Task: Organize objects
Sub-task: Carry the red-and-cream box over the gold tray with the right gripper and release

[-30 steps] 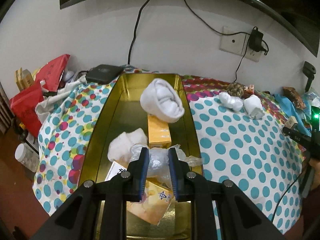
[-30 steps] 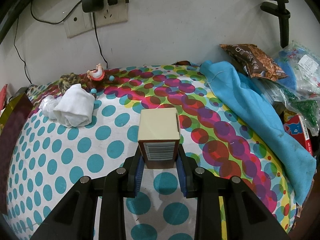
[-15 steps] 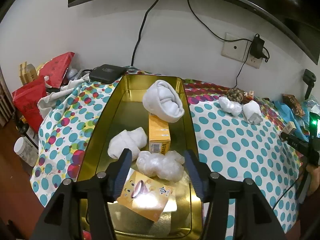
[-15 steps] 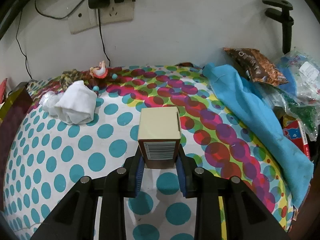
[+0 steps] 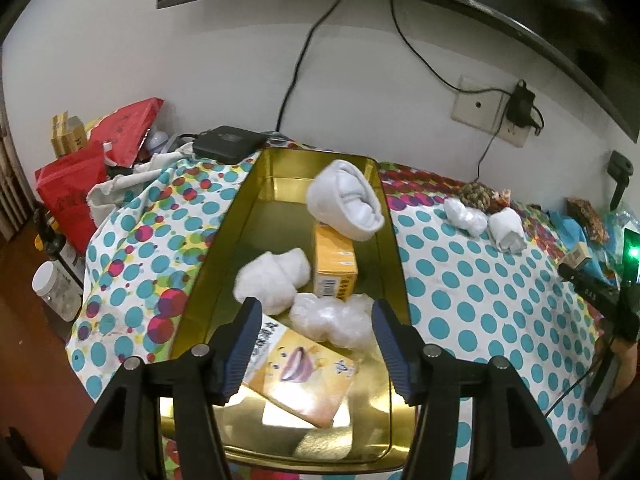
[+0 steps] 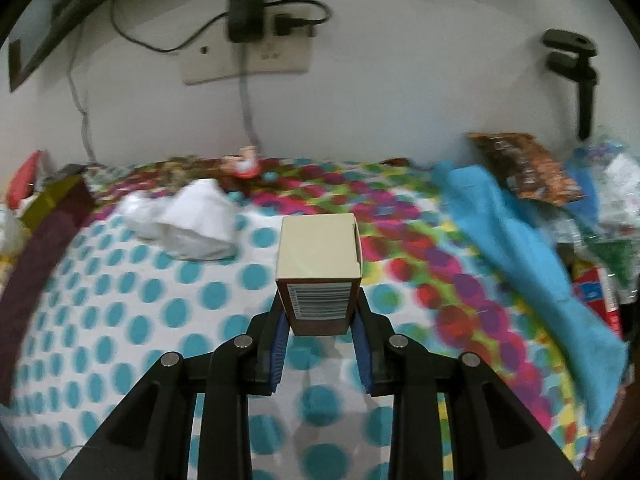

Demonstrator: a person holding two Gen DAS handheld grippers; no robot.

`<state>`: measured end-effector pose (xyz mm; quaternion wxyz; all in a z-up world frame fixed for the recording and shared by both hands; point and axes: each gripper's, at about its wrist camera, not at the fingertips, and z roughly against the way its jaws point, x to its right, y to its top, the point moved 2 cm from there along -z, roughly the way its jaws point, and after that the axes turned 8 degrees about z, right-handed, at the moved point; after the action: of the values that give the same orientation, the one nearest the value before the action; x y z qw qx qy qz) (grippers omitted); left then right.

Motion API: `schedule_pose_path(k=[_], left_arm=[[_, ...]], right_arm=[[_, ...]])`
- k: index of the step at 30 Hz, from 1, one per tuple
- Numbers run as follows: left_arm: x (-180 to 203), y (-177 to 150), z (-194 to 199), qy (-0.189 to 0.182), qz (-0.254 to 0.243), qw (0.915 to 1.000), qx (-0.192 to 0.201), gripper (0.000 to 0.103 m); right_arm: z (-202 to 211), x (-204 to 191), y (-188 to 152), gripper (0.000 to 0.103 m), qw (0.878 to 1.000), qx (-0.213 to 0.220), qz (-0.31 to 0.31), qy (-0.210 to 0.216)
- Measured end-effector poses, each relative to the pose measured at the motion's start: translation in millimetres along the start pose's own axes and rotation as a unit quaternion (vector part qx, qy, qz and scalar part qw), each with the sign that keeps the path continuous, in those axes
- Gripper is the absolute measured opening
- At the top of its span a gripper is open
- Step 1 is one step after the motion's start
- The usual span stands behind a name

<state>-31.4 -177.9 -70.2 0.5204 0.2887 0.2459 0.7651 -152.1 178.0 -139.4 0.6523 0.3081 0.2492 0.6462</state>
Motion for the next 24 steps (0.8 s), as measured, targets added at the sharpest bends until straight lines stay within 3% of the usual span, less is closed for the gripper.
schedule_pose_path(k=[4,8,14,17,21,24], left_arm=[[-11.9,1.0,5.6,0.0,0.016,0.9999,0.005,0.059],[-23.5,-0.4,11.1,-0.004,0.028,0.9996,0.007,0.059],[-40.6,-1.5,18.4,-0.005,0.039,0.9992,0.011,0.059],[-46.9,-1.7,19.8,-0.007,0.042,0.999,0.012,0.059],[-50.1,0.1,21.1,-0.012,0.037,0.9991,0.015,0.059],[-51.9,1.6,19.2,-0.017,0.04,0.9989,0.016,0.059]], right_arm=[[29.1,-26.5,1.4,0.028,0.998,0.019,0.013,0.059],[70.7,-84.4,2.6,0.028,0.989,0.034,0.053,0.134],[101.6,-165.0,21.0,0.028,0.963,0.031,0.108,0.247],[114.4,-180.0,14.7,0.028,0.949,0.019,0.135,0.285],[106.7,-222.0,22.8,0.028,0.938,-0.001,0.167,0.304],[98.8,-231.0,20.9,0.028,0.936,-0.014,0.181,0.301]])
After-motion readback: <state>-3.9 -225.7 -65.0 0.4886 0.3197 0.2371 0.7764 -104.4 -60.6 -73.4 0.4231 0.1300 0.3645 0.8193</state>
